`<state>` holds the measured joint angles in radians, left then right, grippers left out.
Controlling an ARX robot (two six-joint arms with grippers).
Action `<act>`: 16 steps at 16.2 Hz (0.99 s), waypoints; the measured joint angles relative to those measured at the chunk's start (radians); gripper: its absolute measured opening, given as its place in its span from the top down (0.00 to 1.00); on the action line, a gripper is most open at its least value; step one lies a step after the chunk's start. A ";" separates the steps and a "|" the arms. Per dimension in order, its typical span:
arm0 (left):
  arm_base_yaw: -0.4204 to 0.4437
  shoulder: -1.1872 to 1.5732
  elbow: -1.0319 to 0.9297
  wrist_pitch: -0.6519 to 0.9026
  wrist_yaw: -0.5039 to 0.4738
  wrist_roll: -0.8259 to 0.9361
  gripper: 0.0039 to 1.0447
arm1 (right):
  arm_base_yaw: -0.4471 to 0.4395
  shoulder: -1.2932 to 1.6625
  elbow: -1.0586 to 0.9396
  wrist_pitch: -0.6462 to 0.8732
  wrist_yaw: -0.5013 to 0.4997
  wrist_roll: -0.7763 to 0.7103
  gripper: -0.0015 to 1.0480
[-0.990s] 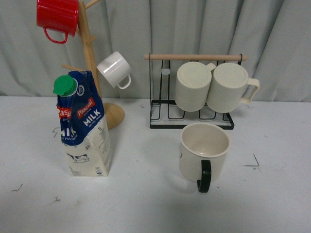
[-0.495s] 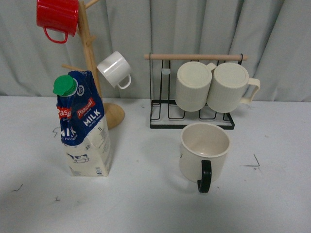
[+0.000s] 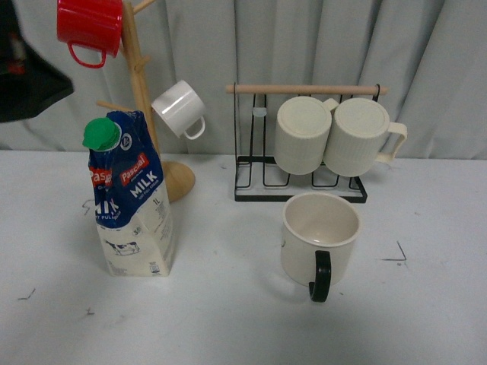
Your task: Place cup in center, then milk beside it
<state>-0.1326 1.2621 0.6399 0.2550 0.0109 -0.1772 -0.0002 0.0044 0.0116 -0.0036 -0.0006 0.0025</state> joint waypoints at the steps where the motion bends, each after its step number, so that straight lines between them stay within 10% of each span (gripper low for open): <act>1: -0.023 0.066 0.047 0.025 -0.028 0.002 0.06 | 0.000 0.000 0.000 0.000 0.000 0.000 0.06; 16: -0.122 0.488 0.167 0.168 -0.214 0.029 0.06 | 0.000 0.000 0.000 0.000 0.000 0.000 0.06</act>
<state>-0.2546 1.7496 0.8070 0.4229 -0.2028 -0.1482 -0.0002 0.0044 0.0116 -0.0036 -0.0006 0.0025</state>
